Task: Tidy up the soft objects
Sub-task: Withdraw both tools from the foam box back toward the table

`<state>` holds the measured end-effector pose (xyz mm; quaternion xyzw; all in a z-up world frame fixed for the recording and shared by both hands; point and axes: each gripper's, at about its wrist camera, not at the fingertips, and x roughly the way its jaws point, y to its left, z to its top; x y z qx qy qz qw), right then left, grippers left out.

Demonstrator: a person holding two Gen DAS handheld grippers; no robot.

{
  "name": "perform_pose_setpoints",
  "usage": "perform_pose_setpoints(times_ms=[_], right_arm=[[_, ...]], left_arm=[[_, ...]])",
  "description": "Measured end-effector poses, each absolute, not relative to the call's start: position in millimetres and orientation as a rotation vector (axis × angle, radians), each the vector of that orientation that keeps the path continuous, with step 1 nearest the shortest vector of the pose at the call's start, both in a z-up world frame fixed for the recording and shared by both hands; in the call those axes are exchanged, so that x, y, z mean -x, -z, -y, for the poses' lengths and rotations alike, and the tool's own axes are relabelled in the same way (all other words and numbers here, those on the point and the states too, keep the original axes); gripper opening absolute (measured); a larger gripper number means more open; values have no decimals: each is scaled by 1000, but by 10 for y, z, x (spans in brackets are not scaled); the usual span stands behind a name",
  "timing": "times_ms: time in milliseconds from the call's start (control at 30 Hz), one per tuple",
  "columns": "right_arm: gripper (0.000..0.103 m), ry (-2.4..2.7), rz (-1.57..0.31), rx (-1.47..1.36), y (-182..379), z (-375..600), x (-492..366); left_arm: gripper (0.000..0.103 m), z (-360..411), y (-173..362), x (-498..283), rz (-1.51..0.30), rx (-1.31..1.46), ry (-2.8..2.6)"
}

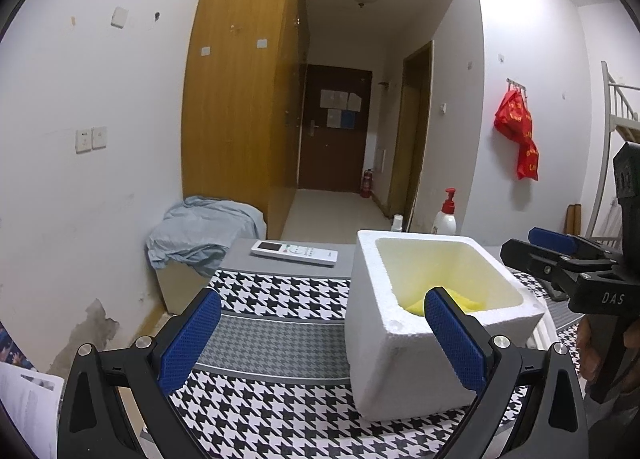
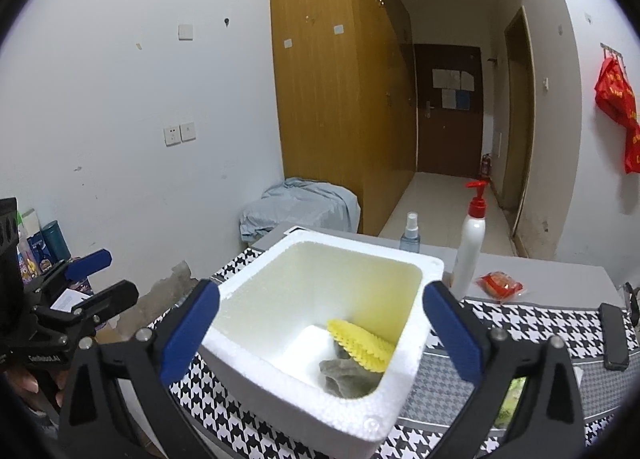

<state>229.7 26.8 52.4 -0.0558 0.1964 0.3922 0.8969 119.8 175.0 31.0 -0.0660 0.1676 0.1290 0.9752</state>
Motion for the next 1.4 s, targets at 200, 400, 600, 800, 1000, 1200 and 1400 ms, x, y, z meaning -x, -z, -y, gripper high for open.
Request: perform_pose_setpoints(times_ms=[200, 400, 600, 800, 1000, 1200, 1400], right_arm=[[103, -794, -380, 129, -591, -174, -2098], [103, -790, -367, 121, -634, -58, -1918], [103, -782, -350, 126, -646, 118, -1740], [103, -738, -339, 124, -632, 367, -1667], [103, -724, -327, 125, -550, 495, -1617], [103, -688, -302, 94, -445, 659, -1572], [103, -652, -306, 83, -271, 869, -1550]], left_arm=[[102, -1637, -392, -1075, -325, 114, -273], [102, -1470, -475, -970, -307, 71, -281], [102, -1255, -463, -937, -301, 78, -240], [102, -1034, -393, -957, -305, 84, -192], [102, -858, -373, -900, -264, 81, -158], [102, -742, -238, -888, -246, 75, -146], [102, -659, -55, -924, -244, 63, -124]])
